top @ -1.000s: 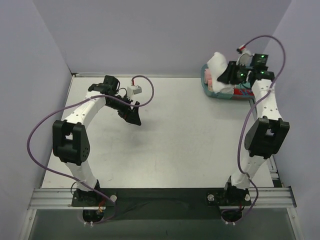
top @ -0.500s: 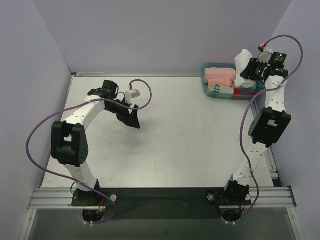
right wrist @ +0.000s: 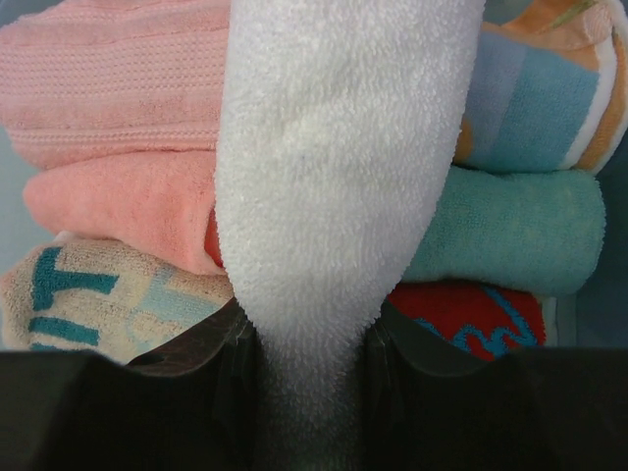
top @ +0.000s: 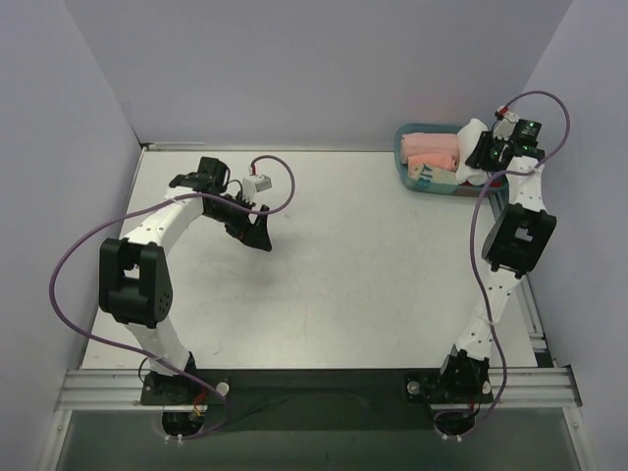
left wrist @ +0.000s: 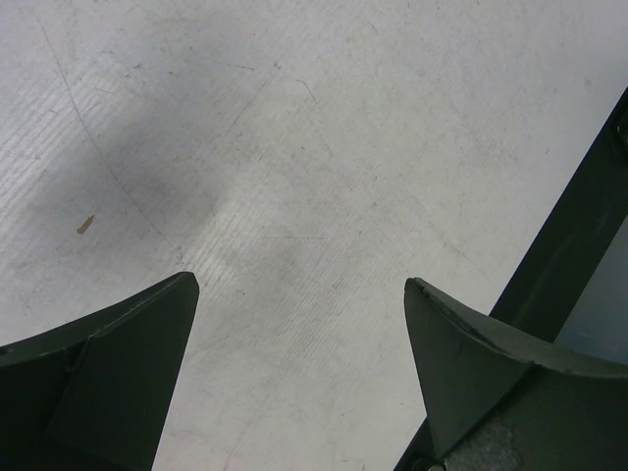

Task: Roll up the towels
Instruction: Place the rolled towel into the container

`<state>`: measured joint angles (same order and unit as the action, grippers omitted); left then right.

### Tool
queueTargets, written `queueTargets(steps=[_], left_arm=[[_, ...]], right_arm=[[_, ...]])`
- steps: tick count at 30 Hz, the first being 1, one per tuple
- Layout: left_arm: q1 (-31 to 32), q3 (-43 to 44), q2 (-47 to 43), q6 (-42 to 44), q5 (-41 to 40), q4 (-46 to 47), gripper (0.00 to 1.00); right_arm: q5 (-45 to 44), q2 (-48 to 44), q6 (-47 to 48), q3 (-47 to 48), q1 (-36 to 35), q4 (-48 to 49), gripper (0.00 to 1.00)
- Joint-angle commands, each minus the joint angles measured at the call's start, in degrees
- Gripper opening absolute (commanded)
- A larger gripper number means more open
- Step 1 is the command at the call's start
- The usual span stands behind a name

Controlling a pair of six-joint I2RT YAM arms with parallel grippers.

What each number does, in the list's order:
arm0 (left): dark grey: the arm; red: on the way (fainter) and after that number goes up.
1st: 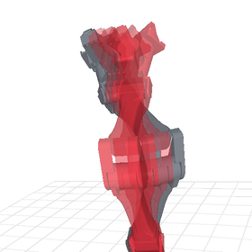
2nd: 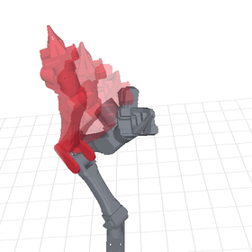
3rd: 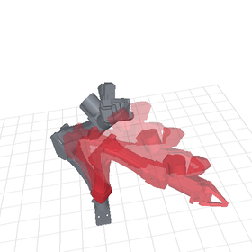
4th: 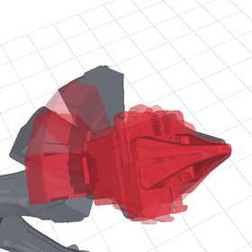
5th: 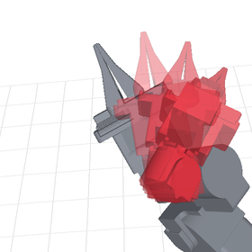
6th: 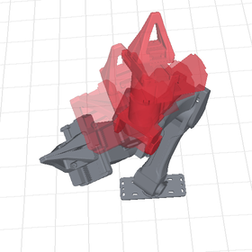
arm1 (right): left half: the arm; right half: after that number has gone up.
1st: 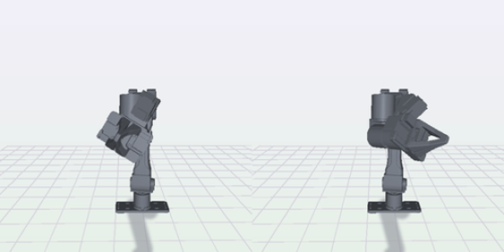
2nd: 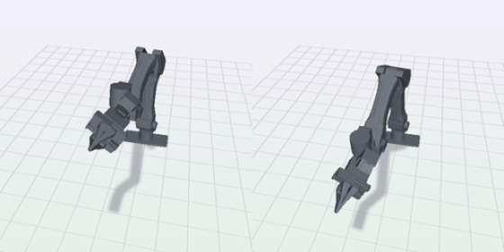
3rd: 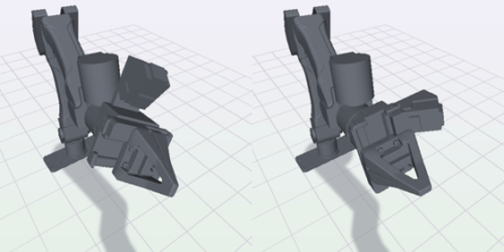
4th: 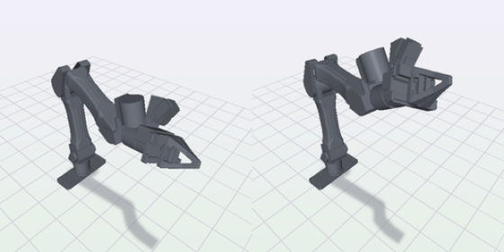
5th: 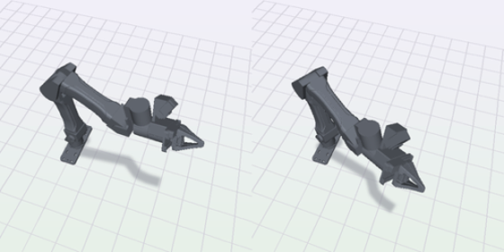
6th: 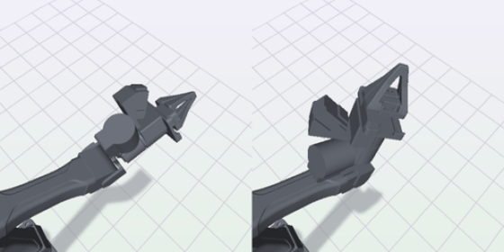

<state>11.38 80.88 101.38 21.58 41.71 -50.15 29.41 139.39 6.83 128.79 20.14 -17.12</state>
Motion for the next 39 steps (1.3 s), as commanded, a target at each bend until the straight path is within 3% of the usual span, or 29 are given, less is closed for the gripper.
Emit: queueTargets(steps=[1, 11, 15, 20, 24, 30, 33, 39], left_arm=[[-0.4, 2.3, -1.2, 0.5, -0.6, -0.6, 0.98], [-0.4, 2.6, -0.2, -0.3, -0.7, -1.1, 0.97], [-0.4, 3.2, 0.3, -0.5, -0.7, -1.1, 0.97], [-0.4, 4.3, 1.2, -0.7, -0.4, -1.3, 0.97], [-0.4, 4.4, 1.4, -0.6, -0.3, -1.3, 0.97], [-0.4, 4.3, 1.4, -0.3, -0.1, -1.4, 0.97], [-0.4, 4.3, 1.4, -0.3, 0.0, -1.4, 0.97], [-0.4, 4.0, 1.3, -0.1, 0.6, -1.3, 0.97]], right_arm=[[0.4, -0.4, -2.5, 2.4, -0.5, 3.2, 0.04], [-1.5, 1.7, -4.5, 2.1, -0.4, 3.7, 0.2], [-1.7, 1.5, -4.5, 2.0, -0.1, 3.7, 0.49], [-1.8, 1.0, -4.8, 1.7, -0.1, 3.7, 0.61], [-1.7, 0.5, -5.2, 1.6, -0.1, 3.7, 0.78], [-2.4, -0.3, -5.3, 1.5, -0.2, 3.7, 0.94], [-3.7, -0.8, -5.4, 1.5, -0.2, 3.9, 1.0], [-9.8, -2.0, -3.8, 0.9, -0.7, 4.8, 1.0]])
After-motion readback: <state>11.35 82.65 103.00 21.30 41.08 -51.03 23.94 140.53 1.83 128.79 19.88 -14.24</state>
